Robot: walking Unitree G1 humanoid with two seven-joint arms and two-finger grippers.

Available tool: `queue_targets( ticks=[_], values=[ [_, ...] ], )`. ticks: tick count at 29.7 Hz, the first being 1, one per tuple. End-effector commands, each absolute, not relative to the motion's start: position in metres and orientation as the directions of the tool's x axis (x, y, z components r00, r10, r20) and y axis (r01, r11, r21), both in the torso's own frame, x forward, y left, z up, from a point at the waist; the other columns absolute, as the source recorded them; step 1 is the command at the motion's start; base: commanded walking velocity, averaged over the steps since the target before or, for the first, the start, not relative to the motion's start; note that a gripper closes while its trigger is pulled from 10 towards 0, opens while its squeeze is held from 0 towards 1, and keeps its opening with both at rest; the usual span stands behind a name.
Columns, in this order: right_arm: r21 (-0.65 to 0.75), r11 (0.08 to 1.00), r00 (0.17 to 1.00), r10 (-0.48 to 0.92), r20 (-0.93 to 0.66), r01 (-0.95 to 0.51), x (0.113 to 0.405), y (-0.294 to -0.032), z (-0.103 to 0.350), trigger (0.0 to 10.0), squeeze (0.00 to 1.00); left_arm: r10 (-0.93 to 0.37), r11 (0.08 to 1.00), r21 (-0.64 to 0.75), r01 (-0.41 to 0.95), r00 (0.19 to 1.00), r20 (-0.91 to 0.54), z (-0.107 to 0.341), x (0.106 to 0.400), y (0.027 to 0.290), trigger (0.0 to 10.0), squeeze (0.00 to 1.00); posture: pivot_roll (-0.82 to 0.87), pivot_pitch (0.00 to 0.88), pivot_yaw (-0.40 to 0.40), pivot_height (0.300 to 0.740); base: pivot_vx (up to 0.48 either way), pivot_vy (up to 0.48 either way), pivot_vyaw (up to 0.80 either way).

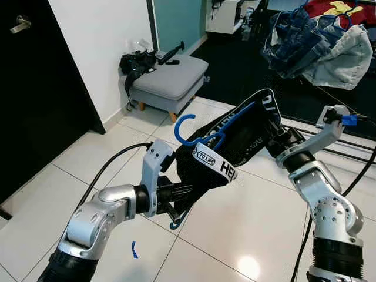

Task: Hang hanger

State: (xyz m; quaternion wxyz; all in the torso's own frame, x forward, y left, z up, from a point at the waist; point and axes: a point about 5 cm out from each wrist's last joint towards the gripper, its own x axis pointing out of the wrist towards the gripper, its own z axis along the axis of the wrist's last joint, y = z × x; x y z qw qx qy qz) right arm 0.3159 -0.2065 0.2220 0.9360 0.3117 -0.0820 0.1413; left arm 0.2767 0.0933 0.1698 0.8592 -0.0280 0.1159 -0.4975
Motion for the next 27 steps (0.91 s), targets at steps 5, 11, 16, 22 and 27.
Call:
queue_targets(
  ticks=[5,11,16,22,27],
  values=[
    [0.551,0.782,0.953,0.19,0.236,-0.292,0.314,-0.214,0.221,0.0,0.0,-0.802,0.567,-0.047,0.822,0.538,-0.261,0.162,0.284,0.112,10.0,0.0,-0.02,0.14,0.055,0.74,0.0,0.0,0.0],
    [0.542,0.797,0.959,0.165,0.231,-0.267,0.312,-0.223,0.221,0.0,0.0,-0.722,0.624,0.069,0.778,0.608,-0.33,0.161,0.297,0.14,10.0,0.0,-0.02,0.141,0.054,0.74,0.0,0.0,0.0],
    [0.535,0.814,0.967,0.124,0.221,-0.227,0.306,-0.237,0.221,0.0,0.0,-0.657,0.645,0.195,0.739,0.666,-0.353,0.178,0.309,0.18,10.0,0.0,-0.02,0.144,0.055,0.74,0.0,0.0,0.0],
    [0.53,0.824,0.972,0.102,0.21,-0.201,0.304,-0.244,0.219,0.0,0.0,-0.63,0.616,0.278,0.737,0.673,-0.388,0.188,0.311,0.199,10.0,0.0,-0.03,0.144,0.055,0.74,0.0,0.0,0.0],
    [0.532,0.827,0.977,0.084,0.197,-0.178,0.301,-0.249,0.216,0.0,0.0,-0.58,0.635,0.339,0.694,0.719,-0.383,0.199,0.321,0.222,10.0,0.0,-0.02,0.147,0.06,0.74,0.0,0.0,0.0]
  ],
)
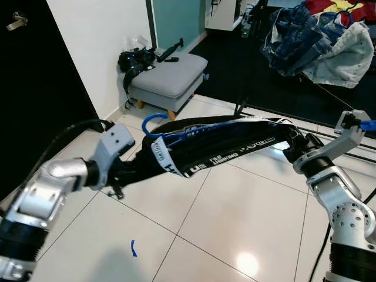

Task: Hang hanger

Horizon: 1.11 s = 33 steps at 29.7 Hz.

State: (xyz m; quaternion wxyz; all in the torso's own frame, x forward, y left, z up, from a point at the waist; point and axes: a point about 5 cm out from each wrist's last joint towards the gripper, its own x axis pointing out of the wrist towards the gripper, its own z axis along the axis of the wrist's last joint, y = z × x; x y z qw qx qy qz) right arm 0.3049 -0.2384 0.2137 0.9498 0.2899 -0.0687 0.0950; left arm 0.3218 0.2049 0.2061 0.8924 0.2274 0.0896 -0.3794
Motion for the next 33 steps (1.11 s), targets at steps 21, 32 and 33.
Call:
queue_targets(
  ticks=[21,32,33],
  values=[
    [0.52,0.832,0.977,0.112,0.183,-0.193,0.307,-0.243,0.216,0.0,0.0,-0.605,0.182,0.502,0.845,0.499,-0.62,0.176,0.299,0.192,10.0,0.0,-0.02,0.142,0.048,0.74,0.0,0.0,0.0],
    [0.515,0.839,0.979,0.097,0.18,-0.178,0.305,-0.247,0.216,0.0,0.0,-0.373,0.246,0.625,0.741,0.668,-0.645,0.178,0.321,0.224,10.0,0.0,-0.03,0.146,0.054,0.74,0.0,0.0,0.0],
    [0.514,0.839,0.979,0.096,0.181,-0.178,0.305,-0.247,0.216,0.0,0.0,-0.355,0.242,0.626,0.741,0.668,-0.654,0.176,0.32,0.226,10.0,0.0,-0.03,0.147,0.055,0.74,0.0,0.0,0.0]
  ],
)
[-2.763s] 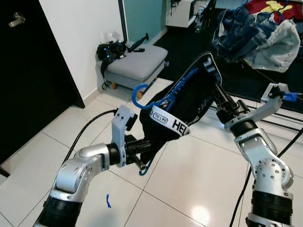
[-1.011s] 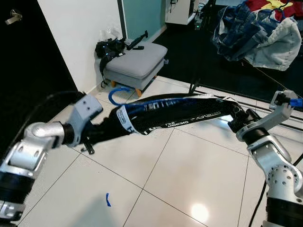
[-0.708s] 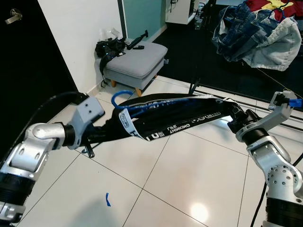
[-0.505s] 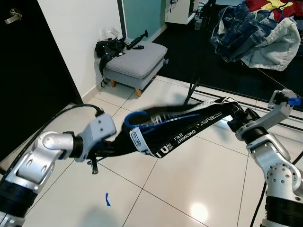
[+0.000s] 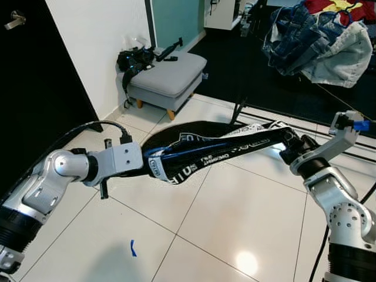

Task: Hang hanger

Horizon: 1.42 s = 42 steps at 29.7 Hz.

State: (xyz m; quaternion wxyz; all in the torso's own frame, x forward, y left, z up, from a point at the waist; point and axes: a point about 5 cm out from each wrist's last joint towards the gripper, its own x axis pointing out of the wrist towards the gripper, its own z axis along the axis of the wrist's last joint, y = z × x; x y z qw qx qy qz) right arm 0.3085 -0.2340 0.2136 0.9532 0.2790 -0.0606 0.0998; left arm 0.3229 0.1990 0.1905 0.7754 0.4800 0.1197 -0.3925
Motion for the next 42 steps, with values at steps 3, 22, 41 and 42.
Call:
queue_targets(
  ticks=[3,22,41,42],
  values=[
    [0.512,0.841,0.978,0.092,0.185,-0.176,0.305,-0.248,0.217,0.0,0.0,-0.312,0.245,0.633,0.734,0.678,-0.665,0.172,0.321,0.231,10.0,0.0,-0.02,0.148,0.056,0.74,0.0,0.0,0.0],
    [0.363,0.772,0.853,0.463,0.243,-0.522,0.306,-0.148,0.233,0.0,0.0,-0.377,0.303,0.652,0.695,0.716,-0.588,0.169,0.341,0.182,10.0,0.0,-0.02,0.147,0.056,0.74,0.0,0.0,0.0],
    [0.232,0.696,0.724,0.688,0.058,-0.68,0.294,-0.072,0.204,0.0,0.0,-0.443,0.296,0.626,0.721,0.684,-0.579,0.163,0.346,0.149,10.0,0.0,-0.03,0.149,0.054,0.74,0.0,0.0,0.0],
    [0.223,0.702,0.726,0.687,0.043,-0.677,0.294,-0.073,0.201,0.0,0.0,-0.439,0.301,0.628,0.718,0.689,-0.577,0.164,0.347,0.151,10.0,0.0,-0.03,0.149,0.054,0.74,0.0,0.0,0.0]
  ],
)
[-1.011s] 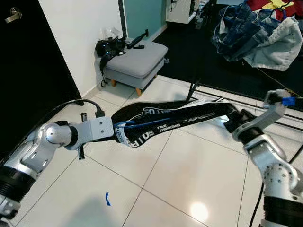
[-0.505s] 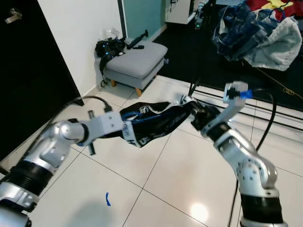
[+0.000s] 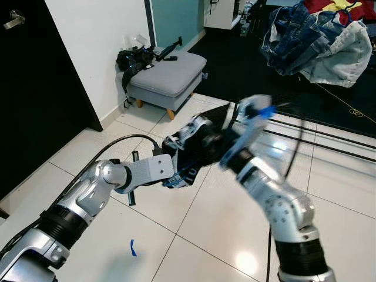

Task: Hang hanger

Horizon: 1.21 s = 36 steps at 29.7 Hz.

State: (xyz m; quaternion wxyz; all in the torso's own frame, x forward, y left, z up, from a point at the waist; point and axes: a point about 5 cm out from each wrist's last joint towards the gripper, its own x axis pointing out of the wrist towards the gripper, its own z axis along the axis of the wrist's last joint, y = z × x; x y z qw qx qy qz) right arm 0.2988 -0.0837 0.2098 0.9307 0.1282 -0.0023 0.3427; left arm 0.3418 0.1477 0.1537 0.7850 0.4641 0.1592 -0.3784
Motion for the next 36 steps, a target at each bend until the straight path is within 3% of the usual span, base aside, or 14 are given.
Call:
queue_targets(
  ticks=[1,7,8,9,10,12,13,14,23,30,31,32,33,36],
  values=[
    [0.215,0.744,0.765,0.644,0.026,-0.633,0.298,-0.086,0.198,0.0,0.0,-0.424,0.323,0.628,0.708,0.702,-0.573,0.166,0.348,0.159,10.0,0.0,-0.03,0.15,0.056,0.74,0.0,0.0,0.0],
    [0.175,0.889,0.902,0.431,-0.016,-0.422,0.311,-0.146,0.194,0.0,0.0,-0.342,0.395,0.641,0.658,0.753,-0.563,0.176,0.354,0.193,10.0,0.0,-0.04,0.151,0.057,0.74,0.0,0.0,0.0],
    [0.154,0.915,0.924,0.382,-0.024,-0.374,0.311,-0.161,0.193,4.1,0.0,-0.317,0.4,0.65,0.646,0.763,-0.563,0.178,0.355,0.202,10.0,0.0,-0.04,0.151,0.058,0.74,0.0,0.0,0.0],
    [0.154,0.915,0.924,0.382,-0.024,-0.374,0.311,-0.161,0.193,4.1,0.0,-0.317,0.4,0.65,0.646,0.763,-0.563,0.178,0.355,0.202,10.0,0.0,-0.04,0.151,0.058,0.74,0.0,0.0,0.0],
    [0.135,0.932,0.939,0.342,-0.028,-0.336,0.311,-0.174,0.193,8.6,0.0,-0.296,0.409,0.656,0.634,0.772,-0.562,0.181,0.355,0.21,10.0,0.0,-0.03,0.151,0.058,0.74,0.0,0.0,0.0],
    [0.126,0.943,0.949,0.313,-0.03,-0.307,0.309,-0.184,0.193,10.0,0.0,-0.281,0.413,0.661,0.627,0.778,-0.562,0.183,0.355,0.217,10.0,0.0,-0.03,0.151,0.059,0.74,0.0,0.0,0.0],
    [0.126,0.943,0.949,0.313,-0.03,-0.307,0.309,-0.184,0.193,10.0,0.0,-0.281,0.413,0.661,0.627,0.778,-0.562,0.183,0.355,0.217,10.0,0.0,-0.03,0.151,0.059,0.74,0.0,0.0,0.0],
    [0.095,0.941,0.944,0.329,-0.023,-0.326,0.305,-0.189,0.195,10.0,1.0,-0.273,0.416,0.663,0.622,0.781,-0.562,0.186,0.356,0.221,10.0,0.0,-0.03,0.15,0.06,0.74,0.0,0.0,0.0],
    [-0.082,0.794,0.796,0.605,0.013,-0.602,0.274,-0.179,0.213,10.0,1.0,-0.317,0.379,0.648,0.66,0.751,-0.579,0.187,0.355,0.218,10.0,0.0,-0.03,0.144,0.062,0.74,0.0,0.0,0.0],
    [-0.13,0.768,0.741,0.64,0.204,-0.627,0.267,-0.194,0.264,10.0,1.0,-0.35,0.299,0.636,0.712,0.702,-0.621,0.182,0.353,0.207,10.0,0.0,-0.03,0.137,0.061,0.74,0.0,0.0,0.0],
    [-0.206,0.741,0.729,0.669,0.143,-0.64,0.268,-0.19,0.264,10.0,0.4,-0.368,0.276,0.629,0.727,0.684,-0.63,0.181,0.352,0.201,10.0,0.0,-0.04,0.135,0.061,0.74,0.0,0.0,0.0],
    [-0.259,0.716,0.723,0.686,0.088,-0.648,0.268,-0.187,0.261,10.0,0.4,-0.381,0.263,0.624,0.736,0.673,-0.634,0.18,0.352,0.197,10.0,0.0,-0.04,0.134,0.061,0.74,0.0,0.0,0.0],
    [-0.321,0.663,0.704,0.71,-0.016,-0.676,0.269,-0.18,0.251,10.0,0.0,-0.4,0.243,0.621,0.745,0.661,-0.636,0.179,0.352,0.191,10.0,0.0,-0.04,0.13,0.058,0.74,0.0,0.0,0.0],
    [-0.361,0.603,0.672,0.734,-0.098,-0.711,0.269,-0.17,0.24,10.0,0.0,-0.429,0.217,0.617,0.757,0.641,-0.636,0.179,0.351,0.18,10.0,0.0,-0.04,0.128,0.056,0.74,0.0,0.0,0.0]
  ],
)
